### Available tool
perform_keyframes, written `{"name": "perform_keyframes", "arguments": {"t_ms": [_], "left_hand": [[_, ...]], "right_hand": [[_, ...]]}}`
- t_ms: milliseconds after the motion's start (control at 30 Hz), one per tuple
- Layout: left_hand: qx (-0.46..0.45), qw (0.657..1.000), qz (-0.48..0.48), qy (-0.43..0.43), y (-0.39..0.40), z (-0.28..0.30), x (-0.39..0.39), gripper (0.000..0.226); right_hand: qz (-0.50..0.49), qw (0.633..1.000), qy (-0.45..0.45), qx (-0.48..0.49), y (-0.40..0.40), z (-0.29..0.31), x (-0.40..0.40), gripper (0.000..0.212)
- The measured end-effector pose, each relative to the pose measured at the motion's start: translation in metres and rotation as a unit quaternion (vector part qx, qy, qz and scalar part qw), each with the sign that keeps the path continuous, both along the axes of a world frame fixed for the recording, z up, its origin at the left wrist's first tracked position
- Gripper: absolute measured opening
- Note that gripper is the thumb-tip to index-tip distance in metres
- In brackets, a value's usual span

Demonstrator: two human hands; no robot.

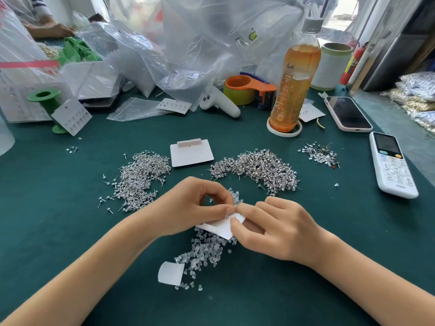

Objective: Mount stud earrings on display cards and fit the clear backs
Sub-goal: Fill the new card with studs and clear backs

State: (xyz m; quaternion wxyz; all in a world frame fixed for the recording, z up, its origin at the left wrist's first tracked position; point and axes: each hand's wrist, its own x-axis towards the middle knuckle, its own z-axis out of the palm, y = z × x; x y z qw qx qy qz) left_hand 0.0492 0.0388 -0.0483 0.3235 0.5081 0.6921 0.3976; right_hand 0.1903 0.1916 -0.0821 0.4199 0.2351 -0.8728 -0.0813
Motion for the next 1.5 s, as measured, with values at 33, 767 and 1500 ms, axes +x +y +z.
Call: {"name": "perform_keyframes", "arguments": {"t_ms": [33, 767, 1500], "left_hand": [[-0.006, 1.000, -0.006, -0.002, 0.001, 0.002, -0.001, 0.007], [0.003, 0.972, 0.110, 0.208, -0.007, -0.013, -0.024, 0.010], [0.041, 0.982, 0.173, 0.062, 0.003, 0.001, -0.032, 0.011]], "right_hand": [[0.001, 1.000, 0.001, 0.001, 0.000, 0.000, 0.000, 0.042], [-0.081, 0.850, -0.009, -0.520, 0.010, 0.005, -0.003, 0.019], [0.028, 0.994, 0.010, -0.107, 0.018, 0.010, 0.000, 0.023]]}}
